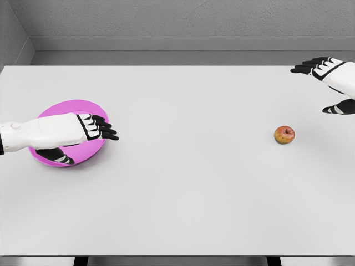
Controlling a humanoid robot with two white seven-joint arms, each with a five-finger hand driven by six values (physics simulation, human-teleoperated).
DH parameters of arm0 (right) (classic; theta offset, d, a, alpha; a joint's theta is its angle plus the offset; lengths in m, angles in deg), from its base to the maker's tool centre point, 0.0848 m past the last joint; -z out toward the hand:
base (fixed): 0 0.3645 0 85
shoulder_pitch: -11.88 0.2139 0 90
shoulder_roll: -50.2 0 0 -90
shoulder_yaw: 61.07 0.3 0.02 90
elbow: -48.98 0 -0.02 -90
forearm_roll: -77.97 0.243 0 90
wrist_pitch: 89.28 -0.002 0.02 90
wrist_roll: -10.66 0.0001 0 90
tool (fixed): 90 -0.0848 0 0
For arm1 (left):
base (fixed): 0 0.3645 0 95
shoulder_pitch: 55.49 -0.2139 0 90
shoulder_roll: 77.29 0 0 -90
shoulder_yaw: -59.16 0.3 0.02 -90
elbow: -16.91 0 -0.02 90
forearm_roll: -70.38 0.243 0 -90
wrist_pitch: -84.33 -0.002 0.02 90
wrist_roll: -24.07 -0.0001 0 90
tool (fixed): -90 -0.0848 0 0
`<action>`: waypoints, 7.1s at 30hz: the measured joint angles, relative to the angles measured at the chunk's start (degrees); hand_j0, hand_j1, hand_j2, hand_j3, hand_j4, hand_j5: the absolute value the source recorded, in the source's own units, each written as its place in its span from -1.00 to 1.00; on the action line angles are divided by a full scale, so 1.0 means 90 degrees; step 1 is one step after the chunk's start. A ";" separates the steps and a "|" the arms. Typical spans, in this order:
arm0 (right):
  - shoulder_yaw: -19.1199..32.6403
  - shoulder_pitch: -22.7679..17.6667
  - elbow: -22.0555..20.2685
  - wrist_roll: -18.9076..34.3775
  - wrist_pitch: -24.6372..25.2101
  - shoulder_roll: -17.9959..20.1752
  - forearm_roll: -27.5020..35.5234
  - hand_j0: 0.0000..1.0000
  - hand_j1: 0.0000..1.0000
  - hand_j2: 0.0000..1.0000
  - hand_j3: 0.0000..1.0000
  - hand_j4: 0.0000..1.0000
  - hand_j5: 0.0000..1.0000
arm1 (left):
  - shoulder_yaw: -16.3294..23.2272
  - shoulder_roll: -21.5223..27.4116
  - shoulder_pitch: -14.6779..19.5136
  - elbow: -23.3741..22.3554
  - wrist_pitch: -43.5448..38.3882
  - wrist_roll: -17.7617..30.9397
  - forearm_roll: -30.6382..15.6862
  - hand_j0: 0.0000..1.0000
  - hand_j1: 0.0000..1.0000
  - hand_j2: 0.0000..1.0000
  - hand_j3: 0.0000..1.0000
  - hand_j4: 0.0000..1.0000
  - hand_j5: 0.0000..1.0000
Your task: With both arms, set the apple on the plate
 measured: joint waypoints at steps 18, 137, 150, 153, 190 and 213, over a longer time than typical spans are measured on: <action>-0.0926 -0.0264 0.0740 0.0000 0.0000 0.0475 0.1369 1.00 1.00 1.00 1.00 1.00 1.00 | 0.0002 -0.0025 0.0039 -0.0002 0.0001 0.0228 0.0006 1.00 1.00 1.00 1.00 1.00 1.00; -0.1560 0.1660 0.2965 -0.0001 0.0002 -0.1036 0.1223 1.00 1.00 1.00 1.00 1.00 1.00 | 0.0745 -0.1589 0.1250 -0.0203 0.0001 0.0893 0.0151 1.00 1.00 1.00 1.00 1.00 1.00; -0.1560 0.1660 0.2915 -0.0001 0.0001 -0.1040 0.1220 1.00 1.00 1.00 1.00 1.00 1.00 | 0.1224 -0.3285 0.1768 -0.1233 0.0004 0.1216 0.0510 1.00 1.00 1.00 1.00 1.00 1.00; -0.1561 0.1572 0.2913 0.0000 0.0000 -0.1040 0.1217 1.00 1.00 1.00 1.00 1.00 1.00 | 0.1253 -0.3532 0.1758 -0.1508 0.0004 0.1223 0.0738 1.00 1.00 1.00 1.00 1.00 1.00; -0.1575 0.1436 0.2710 -0.0001 0.0001 -0.1020 0.1229 1.00 1.00 1.00 1.00 1.00 1.00 | 0.1506 -0.4186 0.1777 -0.2252 0.0004 0.1232 0.1493 0.75 0.75 0.75 0.75 0.75 0.75; -0.1570 0.1465 0.2732 -0.0001 0.0001 -0.1017 0.1229 1.00 1.00 1.00 1.00 1.00 1.00 | 0.1708 -0.4217 0.1777 -0.2262 0.0004 0.1263 0.1623 0.55 0.55 0.55 0.55 0.55 0.55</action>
